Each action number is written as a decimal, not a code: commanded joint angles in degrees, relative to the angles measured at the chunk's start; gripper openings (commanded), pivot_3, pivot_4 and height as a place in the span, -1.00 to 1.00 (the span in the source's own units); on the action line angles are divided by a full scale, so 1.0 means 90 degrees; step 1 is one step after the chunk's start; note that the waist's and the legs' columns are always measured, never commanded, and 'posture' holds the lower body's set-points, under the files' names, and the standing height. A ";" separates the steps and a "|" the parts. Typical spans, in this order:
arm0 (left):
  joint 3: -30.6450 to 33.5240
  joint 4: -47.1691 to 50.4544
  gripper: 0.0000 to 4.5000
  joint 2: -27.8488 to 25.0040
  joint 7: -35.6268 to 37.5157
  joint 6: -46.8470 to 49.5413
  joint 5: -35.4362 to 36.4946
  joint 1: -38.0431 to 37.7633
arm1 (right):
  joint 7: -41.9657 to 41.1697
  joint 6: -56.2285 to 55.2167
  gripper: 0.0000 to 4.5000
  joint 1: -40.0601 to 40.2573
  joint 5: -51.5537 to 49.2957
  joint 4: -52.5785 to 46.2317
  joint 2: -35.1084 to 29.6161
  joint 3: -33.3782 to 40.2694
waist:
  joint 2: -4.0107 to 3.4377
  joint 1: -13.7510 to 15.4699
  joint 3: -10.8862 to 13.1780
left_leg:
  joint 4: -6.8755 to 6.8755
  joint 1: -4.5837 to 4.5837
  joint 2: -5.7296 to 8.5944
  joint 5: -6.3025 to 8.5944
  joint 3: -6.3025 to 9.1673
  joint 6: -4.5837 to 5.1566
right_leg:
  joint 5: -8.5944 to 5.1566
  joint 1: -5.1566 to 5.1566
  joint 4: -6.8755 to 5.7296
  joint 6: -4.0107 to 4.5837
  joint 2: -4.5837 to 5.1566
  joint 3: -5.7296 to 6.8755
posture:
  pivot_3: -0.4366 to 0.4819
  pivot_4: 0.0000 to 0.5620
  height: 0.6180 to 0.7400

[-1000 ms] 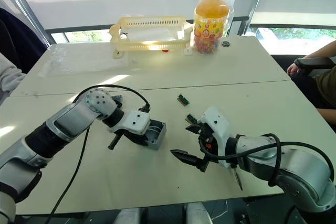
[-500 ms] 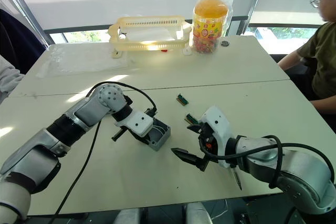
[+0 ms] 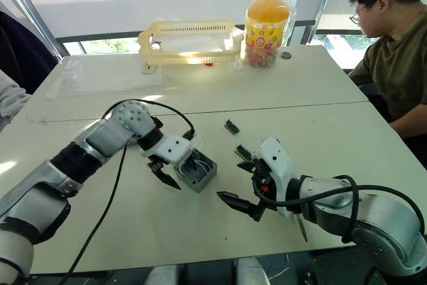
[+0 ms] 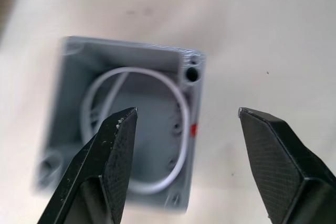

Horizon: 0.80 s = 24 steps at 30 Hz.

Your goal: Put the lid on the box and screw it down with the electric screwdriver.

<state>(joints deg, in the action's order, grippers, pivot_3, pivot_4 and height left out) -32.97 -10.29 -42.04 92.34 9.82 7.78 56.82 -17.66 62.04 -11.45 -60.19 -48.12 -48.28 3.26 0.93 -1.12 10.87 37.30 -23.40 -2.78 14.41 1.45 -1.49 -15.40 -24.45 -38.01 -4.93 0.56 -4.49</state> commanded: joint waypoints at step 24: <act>0.4018 -0.3355 0.98 0.0177 -0.6609 0.6374 -0.0109 0.0651 | -0.2002 -0.0508 1.00 -0.2253 0.0064 0.1111 0.0061 -0.0885 | 0.0008 0.0038 0.0003 | 0.0005 -0.0009 0.0004 0.0000 0.0022 -0.0001 | -0.0003 0.0000 -0.0009 -0.0006 0.0008 0.0030 | -0.05 -0.47 1.00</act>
<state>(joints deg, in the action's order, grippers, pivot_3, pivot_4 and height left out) 1.39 -38.17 -40.14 34.11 68.28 7.23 60.31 -35.30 59.10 -31.78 -61.38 -36.88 -48.06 -4.77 1.00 -0.78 10.90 37.35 -23.49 -2.74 14.41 1.64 -1.50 -15.43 -24.45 -38.10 -4.98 0.63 -4.22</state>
